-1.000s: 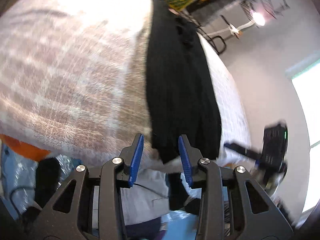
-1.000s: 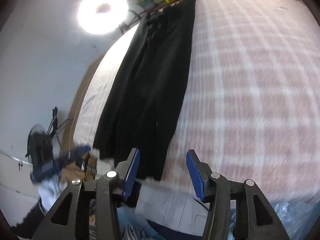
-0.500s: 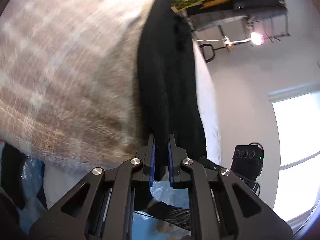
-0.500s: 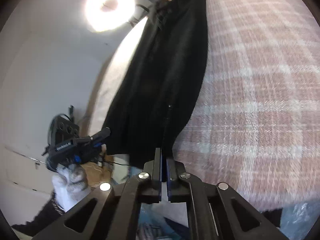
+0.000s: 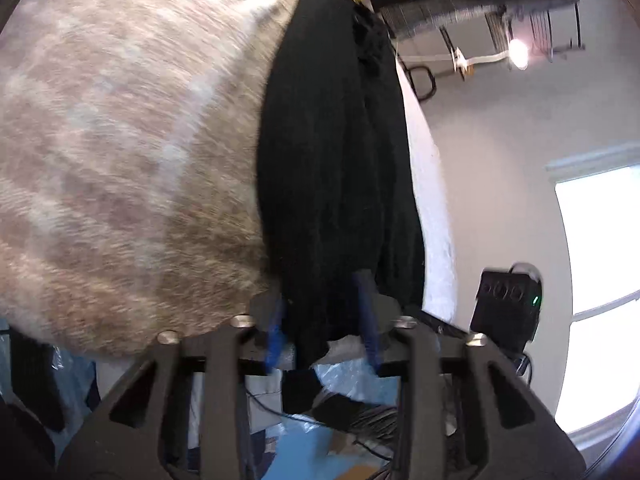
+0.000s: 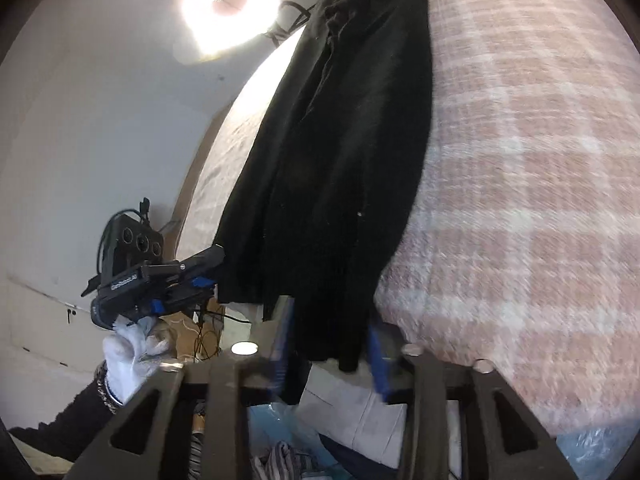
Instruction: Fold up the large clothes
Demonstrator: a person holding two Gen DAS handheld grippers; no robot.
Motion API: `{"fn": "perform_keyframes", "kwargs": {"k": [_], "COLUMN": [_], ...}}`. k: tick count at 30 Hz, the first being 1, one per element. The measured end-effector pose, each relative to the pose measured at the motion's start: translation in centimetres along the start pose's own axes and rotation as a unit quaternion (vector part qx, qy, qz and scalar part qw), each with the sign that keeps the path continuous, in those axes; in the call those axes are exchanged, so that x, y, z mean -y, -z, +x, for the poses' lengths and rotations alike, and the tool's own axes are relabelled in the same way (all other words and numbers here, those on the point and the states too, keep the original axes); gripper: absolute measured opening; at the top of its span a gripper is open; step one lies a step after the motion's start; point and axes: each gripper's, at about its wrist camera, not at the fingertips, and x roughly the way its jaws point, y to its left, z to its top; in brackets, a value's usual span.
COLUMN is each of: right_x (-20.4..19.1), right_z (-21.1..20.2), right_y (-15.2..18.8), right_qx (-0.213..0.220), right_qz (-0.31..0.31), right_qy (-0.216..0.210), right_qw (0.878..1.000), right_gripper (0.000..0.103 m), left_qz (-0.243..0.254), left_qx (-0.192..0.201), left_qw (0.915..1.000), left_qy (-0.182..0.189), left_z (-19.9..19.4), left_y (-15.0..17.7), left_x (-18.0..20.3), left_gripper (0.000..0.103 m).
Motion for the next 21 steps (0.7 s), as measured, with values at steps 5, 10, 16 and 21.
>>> {"fn": "perform_keyframes", "kwargs": {"k": [5, 10, 16, 21], "right_x": [-0.1, -0.4, 0.8, 0.1], "right_z": [-0.5, -3.8, -0.4, -2.3], "right_y": [0.0, -0.3, 0.0, -2.2], "right_qx": [0.011, 0.058, 0.002, 0.031], "right_qz": [0.021, 0.022, 0.035, 0.039], "right_qy": [-0.028, -0.063, -0.031, -0.068], "right_qw": [0.999, 0.996, 0.999, 0.996], "right_gripper": [0.01, 0.01, 0.01, 0.009], "left_qz": [0.01, 0.045, 0.019, 0.032], "left_qx": [0.025, 0.035, 0.009, 0.015], "left_qw": [0.9996, 0.9984, 0.9996, 0.9994], "left_qy": [0.0, -0.002, -0.02, -0.006], "left_z": [-1.1, -2.6, -0.9, -1.9], "left_y": [0.6, 1.0, 0.8, -1.1], "left_x": [1.6, 2.6, 1.5, 3.9], "left_gripper": [0.007, 0.007, 0.007, 0.007]}}
